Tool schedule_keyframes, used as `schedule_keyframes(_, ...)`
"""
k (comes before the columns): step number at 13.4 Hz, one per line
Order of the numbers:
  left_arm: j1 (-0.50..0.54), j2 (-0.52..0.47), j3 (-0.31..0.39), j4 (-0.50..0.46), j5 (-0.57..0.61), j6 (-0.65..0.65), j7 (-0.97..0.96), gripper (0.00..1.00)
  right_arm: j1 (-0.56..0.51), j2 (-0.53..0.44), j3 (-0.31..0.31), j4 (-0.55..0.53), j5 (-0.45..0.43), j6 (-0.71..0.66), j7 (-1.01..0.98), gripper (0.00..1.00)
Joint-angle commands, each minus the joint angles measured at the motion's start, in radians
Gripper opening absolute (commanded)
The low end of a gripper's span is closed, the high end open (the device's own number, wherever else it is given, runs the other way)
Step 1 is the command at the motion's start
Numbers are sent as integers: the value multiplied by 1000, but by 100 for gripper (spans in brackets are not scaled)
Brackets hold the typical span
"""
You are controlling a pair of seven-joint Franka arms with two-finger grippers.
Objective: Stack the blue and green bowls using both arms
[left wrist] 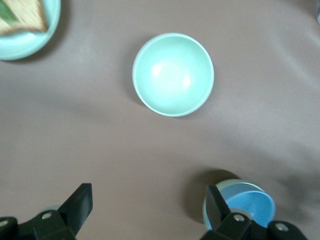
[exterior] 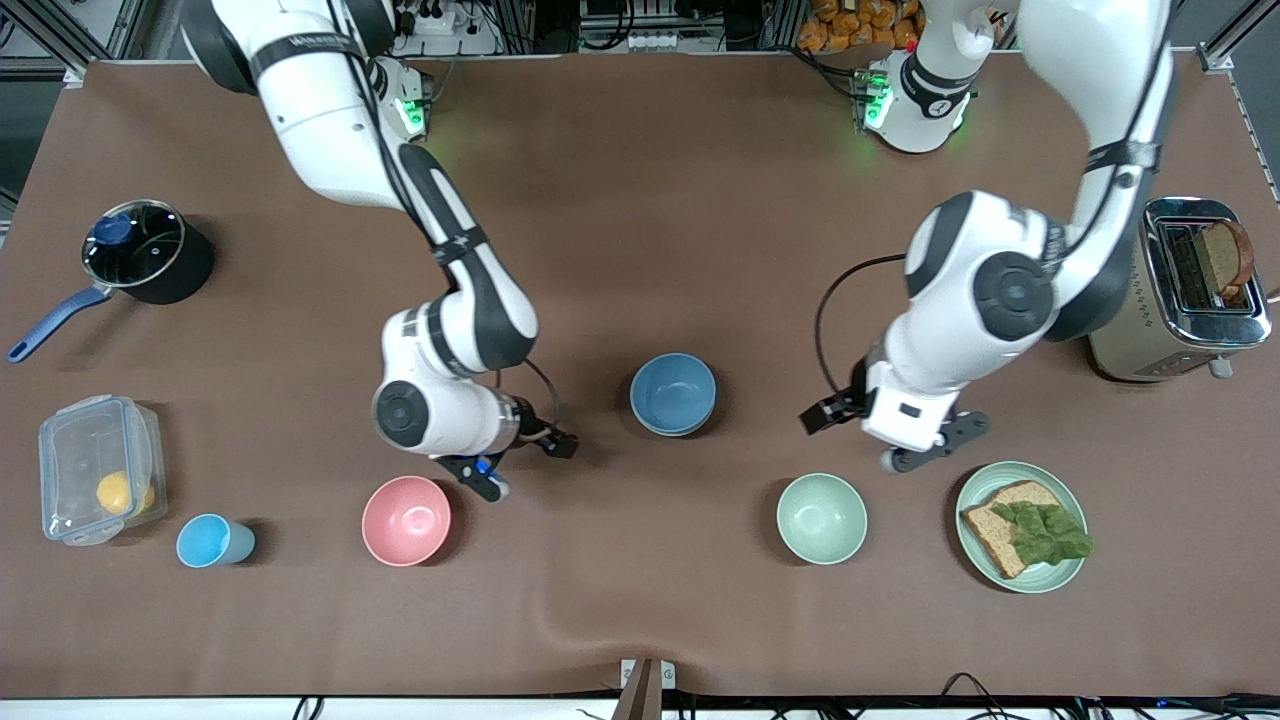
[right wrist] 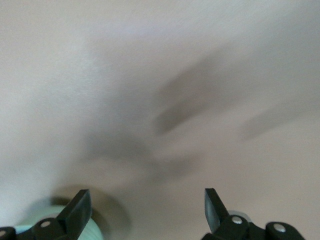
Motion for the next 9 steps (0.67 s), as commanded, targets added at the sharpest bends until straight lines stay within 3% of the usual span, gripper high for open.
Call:
schedule_keyframes(1, 34, -78, -5, -21, 92, -78, 108, 100, -103, -103, 0, -27, 4, -160, -164, 100)
schedule_keyframes(3, 55, -124, -5, -20, 92, -124, 176, 100, -163, -174, -25, -41, -30, -265, -321, 100)
schedule_keyframes(4, 58, -147, -3, -20, 92, -136, 185, 100, -177, -217, -38, -63, -89, -293, -403, 100)
schedule_keyframes(6, 103, -199, -3, -21, 93, -199, 225, 100, -209, -350, -48, -164, -202, -305, -542, 100)
schedule_keyframes(9, 138, -285, -8, -29, 72, -277, 311, 100, -312, -560, -48, -307, -285, -334, -737, 100)
